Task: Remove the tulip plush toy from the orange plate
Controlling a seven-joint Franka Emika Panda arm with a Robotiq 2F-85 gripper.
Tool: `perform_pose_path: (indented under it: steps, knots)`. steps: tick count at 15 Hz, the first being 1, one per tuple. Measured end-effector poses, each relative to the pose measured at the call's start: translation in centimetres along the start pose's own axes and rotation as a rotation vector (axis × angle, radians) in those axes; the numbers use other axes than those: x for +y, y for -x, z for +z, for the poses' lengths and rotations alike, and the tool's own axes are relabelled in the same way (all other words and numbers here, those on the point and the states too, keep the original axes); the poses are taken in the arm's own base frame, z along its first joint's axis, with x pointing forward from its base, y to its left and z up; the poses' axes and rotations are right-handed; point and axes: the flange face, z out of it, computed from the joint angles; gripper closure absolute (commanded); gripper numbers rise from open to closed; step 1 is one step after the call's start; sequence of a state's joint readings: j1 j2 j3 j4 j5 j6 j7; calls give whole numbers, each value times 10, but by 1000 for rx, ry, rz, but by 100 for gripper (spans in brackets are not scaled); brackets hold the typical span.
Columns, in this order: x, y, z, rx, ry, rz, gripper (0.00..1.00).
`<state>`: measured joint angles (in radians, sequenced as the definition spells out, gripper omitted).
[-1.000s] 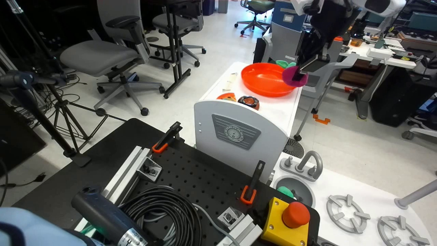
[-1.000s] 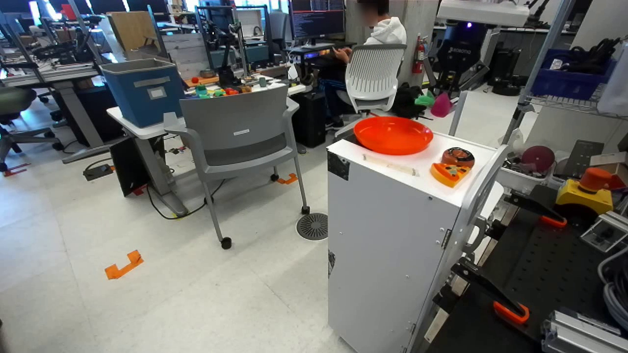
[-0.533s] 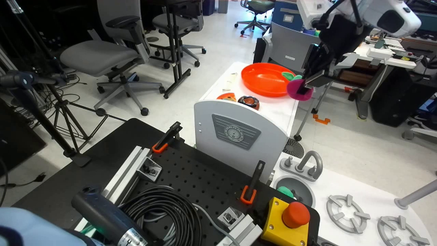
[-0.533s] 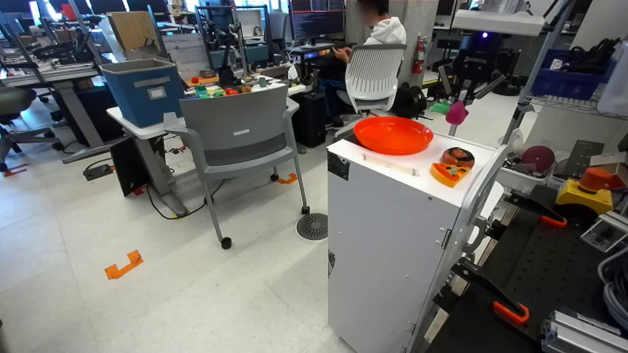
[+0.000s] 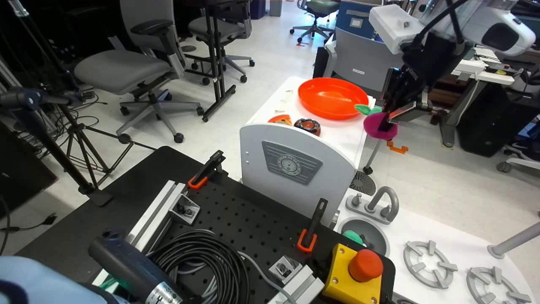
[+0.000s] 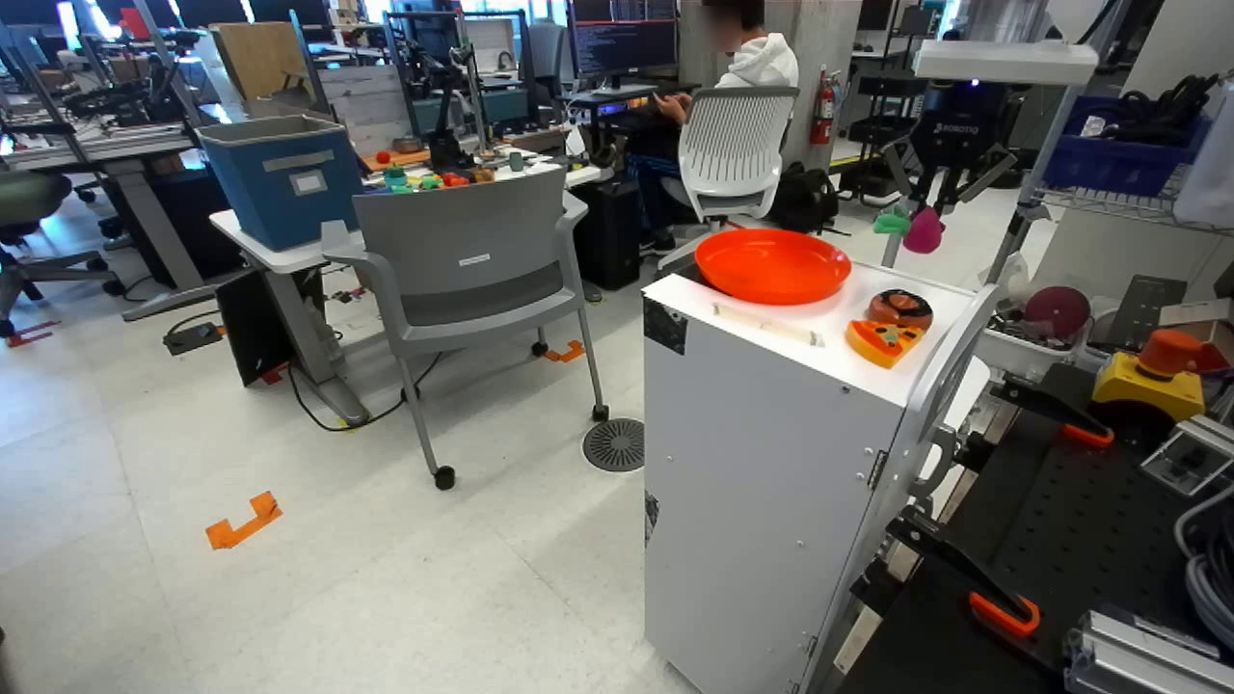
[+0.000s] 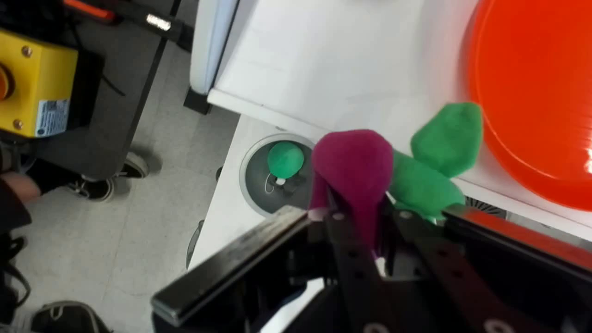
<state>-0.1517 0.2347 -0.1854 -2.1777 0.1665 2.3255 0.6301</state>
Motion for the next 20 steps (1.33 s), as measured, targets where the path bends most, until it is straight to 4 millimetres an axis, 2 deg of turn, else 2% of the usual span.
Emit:
perform_pose_path:
  steps: [6,11,15,20]
  knots:
    - [-5,-5,-3,183,121,-238,97]
    - [-13,-12,-9,330,119,-410,97]
    - [-14,-12,-8,381,77,-454,97]
    - [-4,-11,6,380,37,-421,97]
